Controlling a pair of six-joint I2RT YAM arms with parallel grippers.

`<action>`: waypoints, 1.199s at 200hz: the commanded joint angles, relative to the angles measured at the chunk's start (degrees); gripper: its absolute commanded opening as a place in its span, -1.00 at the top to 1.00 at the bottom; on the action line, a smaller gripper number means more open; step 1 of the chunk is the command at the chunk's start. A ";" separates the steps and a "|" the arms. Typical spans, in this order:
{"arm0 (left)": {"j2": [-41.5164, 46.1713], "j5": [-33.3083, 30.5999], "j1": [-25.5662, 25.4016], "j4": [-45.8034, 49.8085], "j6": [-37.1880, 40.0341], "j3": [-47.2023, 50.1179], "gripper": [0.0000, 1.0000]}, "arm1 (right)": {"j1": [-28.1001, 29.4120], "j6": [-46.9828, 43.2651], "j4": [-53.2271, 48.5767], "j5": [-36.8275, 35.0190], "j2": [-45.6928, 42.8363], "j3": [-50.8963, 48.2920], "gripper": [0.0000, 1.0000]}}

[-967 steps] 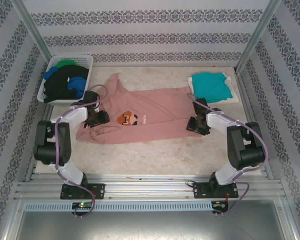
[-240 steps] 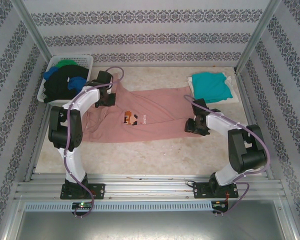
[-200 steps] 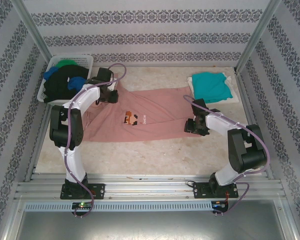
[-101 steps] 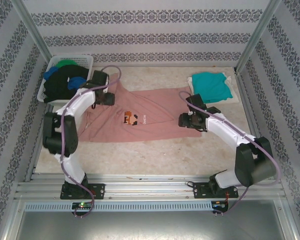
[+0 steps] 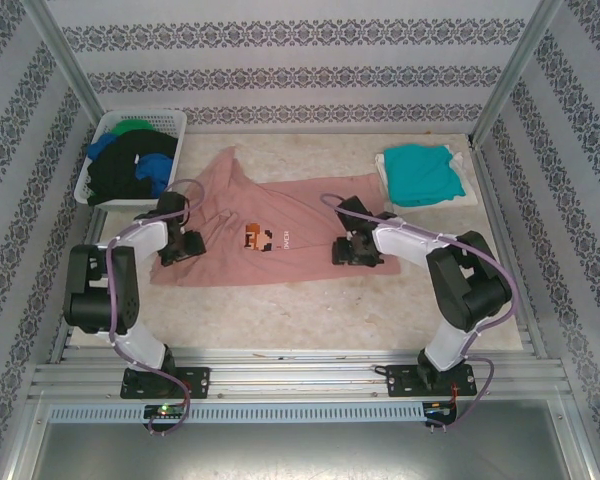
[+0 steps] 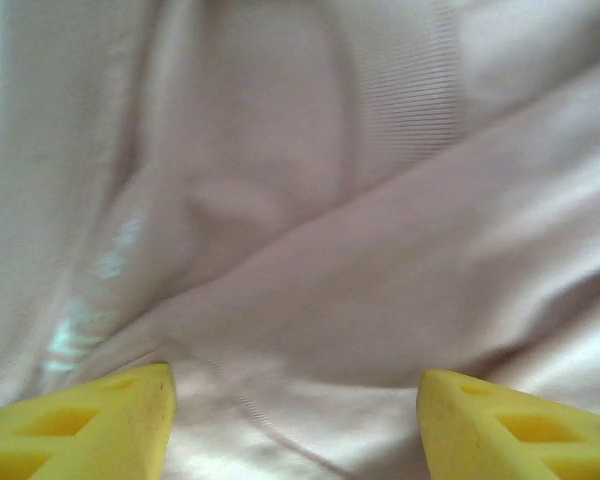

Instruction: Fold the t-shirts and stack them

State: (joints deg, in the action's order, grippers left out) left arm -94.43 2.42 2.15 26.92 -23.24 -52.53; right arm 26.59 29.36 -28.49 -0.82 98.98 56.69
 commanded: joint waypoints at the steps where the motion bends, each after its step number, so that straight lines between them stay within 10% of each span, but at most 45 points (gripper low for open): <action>1: 0.87 1.02 2.30 -1.69 -2.22 1.59 -0.31 | -2.70 3.42 -0.74 -1.01 -2.19 -4.70 -0.19; 141: 8.11 7.26 12.35 -0.52 -1.28 6.25 -0.31 | -7.16 6.41 -3.33 0.63 -20.35 -13.70 -0.21; 240: -0.50 11.48 -3.14 -5.89 -3.86 -6.82 -0.39 | -5.55 9.07 -1.39 -1.02 -14.90 -12.24 -0.26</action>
State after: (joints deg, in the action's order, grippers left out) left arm -88.12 10.83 2.22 24.93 -24.95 -57.76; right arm 22.37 36.18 -29.30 0.25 82.74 45.15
